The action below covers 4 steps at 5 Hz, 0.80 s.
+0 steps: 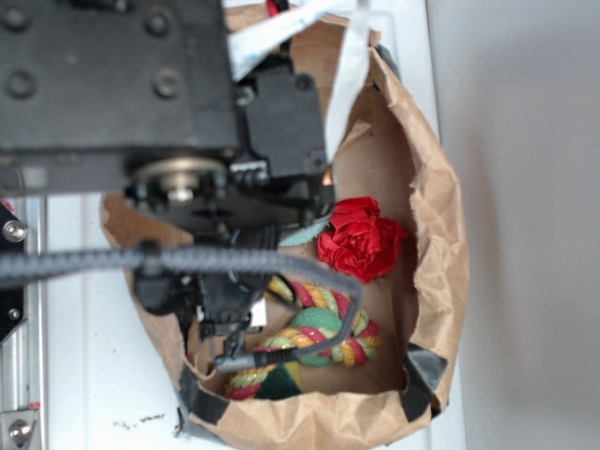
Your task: Grab the blue cloth.
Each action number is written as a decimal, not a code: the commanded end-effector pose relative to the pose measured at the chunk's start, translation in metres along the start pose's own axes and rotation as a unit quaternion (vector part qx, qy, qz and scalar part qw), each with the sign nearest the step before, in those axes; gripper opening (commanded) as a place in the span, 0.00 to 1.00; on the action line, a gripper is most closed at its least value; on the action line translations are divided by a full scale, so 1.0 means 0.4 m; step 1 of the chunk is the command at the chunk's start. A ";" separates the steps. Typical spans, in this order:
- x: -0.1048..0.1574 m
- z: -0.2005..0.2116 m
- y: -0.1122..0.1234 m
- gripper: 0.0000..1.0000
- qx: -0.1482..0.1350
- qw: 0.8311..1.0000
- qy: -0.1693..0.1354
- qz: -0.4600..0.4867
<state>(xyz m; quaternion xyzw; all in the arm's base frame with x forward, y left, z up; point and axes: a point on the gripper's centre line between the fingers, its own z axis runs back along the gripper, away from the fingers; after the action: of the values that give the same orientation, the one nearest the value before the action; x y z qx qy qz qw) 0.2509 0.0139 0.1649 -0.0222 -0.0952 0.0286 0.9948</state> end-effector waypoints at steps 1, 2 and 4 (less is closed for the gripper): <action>0.004 0.009 -0.001 1.00 0.000 1.000 -0.006 -0.001; 0.027 -0.016 0.023 1.00 0.020 0.992 -0.043 0.119; 0.054 -0.081 0.041 1.00 0.144 0.939 -0.022 0.312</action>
<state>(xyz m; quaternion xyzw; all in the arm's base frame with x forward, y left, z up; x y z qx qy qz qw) 0.2744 0.0301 0.1248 0.1007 -0.0809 0.3460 0.9293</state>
